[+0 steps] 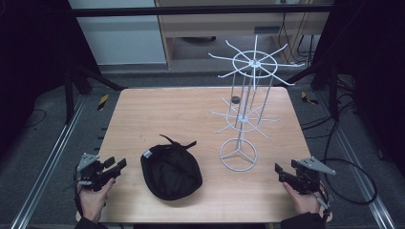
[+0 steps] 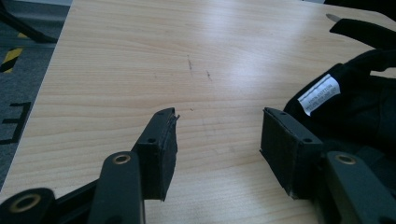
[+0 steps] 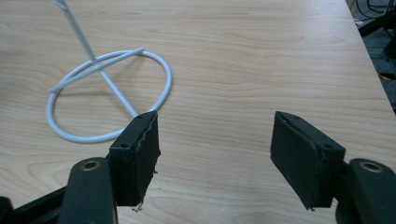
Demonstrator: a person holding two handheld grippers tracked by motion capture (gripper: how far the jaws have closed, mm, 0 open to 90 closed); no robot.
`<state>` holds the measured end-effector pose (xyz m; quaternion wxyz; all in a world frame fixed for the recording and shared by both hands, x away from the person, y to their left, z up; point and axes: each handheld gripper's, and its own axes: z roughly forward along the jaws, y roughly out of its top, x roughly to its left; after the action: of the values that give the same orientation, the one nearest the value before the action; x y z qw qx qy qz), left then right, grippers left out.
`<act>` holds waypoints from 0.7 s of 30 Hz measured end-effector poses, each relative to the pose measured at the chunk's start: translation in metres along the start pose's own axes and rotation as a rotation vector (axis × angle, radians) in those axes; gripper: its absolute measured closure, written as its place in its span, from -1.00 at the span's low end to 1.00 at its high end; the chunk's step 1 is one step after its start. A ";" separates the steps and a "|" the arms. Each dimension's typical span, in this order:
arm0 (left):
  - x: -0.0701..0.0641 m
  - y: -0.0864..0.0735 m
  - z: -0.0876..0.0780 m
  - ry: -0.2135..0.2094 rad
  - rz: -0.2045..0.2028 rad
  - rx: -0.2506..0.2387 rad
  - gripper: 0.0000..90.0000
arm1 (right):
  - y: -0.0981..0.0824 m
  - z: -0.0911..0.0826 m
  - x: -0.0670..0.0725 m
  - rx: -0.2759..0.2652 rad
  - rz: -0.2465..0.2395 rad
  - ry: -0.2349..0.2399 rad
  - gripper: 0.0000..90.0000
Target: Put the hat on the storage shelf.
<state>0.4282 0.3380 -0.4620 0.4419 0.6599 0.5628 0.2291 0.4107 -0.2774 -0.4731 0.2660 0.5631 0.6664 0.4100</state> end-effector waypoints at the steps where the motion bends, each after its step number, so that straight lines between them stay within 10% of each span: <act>1: -0.001 0.000 -0.001 -0.005 -0.001 0.000 -0.02 | 0.000 -0.001 0.002 -0.001 -0.008 0.006 -0.26; 21: -0.031 0.000 -0.004 -0.079 0.076 0.042 -0.12 | 0.003 -0.008 0.069 -0.017 -0.149 0.244 0.01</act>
<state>0.4167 0.3098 -0.4541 0.4405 0.6986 0.5242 0.2077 0.3903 -0.2124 -0.4589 0.2177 0.4559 0.7300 0.4603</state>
